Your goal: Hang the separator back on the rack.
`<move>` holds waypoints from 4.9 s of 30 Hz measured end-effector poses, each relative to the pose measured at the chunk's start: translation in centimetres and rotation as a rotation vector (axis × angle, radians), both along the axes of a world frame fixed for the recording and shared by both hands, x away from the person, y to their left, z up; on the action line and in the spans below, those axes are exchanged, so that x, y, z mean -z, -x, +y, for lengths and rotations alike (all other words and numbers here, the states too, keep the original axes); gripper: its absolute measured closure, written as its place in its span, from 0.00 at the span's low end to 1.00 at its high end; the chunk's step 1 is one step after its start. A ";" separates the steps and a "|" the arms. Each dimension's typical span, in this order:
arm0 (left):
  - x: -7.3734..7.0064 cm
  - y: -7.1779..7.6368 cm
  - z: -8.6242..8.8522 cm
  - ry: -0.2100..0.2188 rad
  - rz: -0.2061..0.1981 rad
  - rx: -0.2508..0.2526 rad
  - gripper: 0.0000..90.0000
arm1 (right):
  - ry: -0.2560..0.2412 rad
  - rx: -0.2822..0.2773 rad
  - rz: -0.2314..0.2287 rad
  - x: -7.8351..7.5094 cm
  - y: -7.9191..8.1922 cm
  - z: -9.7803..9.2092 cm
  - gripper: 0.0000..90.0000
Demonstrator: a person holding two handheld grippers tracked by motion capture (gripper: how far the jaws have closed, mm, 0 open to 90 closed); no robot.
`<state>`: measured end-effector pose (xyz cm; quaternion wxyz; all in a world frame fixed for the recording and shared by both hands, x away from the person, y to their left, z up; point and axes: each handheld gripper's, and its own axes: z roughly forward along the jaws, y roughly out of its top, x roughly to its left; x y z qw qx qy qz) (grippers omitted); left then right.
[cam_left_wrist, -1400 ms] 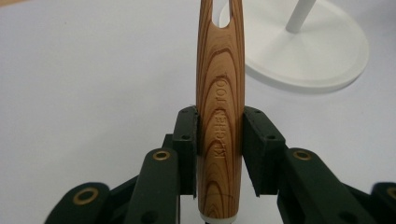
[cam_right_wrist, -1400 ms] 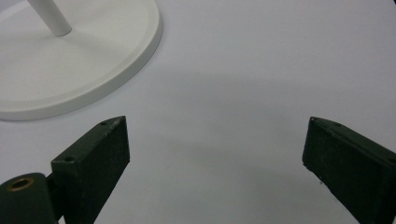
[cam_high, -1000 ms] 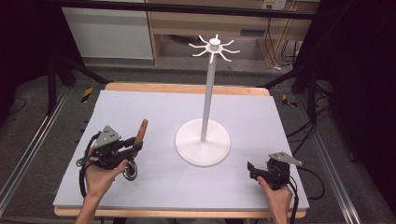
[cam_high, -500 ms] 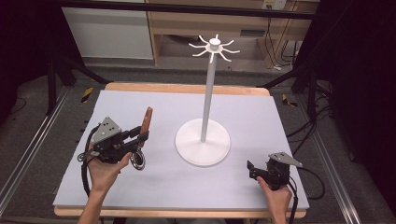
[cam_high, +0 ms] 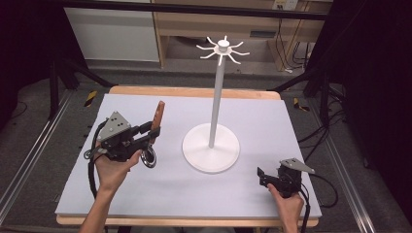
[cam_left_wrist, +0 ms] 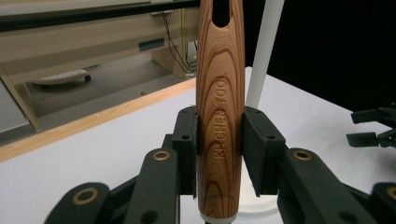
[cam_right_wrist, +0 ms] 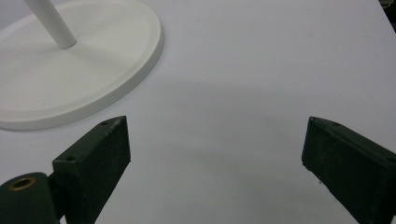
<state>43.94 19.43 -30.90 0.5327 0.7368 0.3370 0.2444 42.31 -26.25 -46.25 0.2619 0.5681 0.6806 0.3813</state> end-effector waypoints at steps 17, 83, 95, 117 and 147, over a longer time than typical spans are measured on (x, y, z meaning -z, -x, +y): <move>-2.9 -0.1 -0.6 0.078 -0.057 0.022 0.75 | -0.001 0.000 0.000 0.0 0.0 -0.1 0.09; -9.5 -2.2 -6.1 0.116 -0.168 0.100 0.75 | 0.000 -0.006 0.002 0.1 0.0 -0.2 0.09; -9.8 -2.9 -6.9 0.094 -0.163 0.101 0.75 | -0.005 -0.002 0.001 0.1 0.0 -0.3 0.09; -10.0 -3.9 -8.2 0.075 -0.151 0.109 0.75 | -0.010 -0.002 0.003 0.1 0.0 -0.3 0.09; -9.1 -4.9 -9.7 0.067 -0.130 0.106 0.75 | -0.012 -0.006 0.003 0.1 0.0 -0.3 0.09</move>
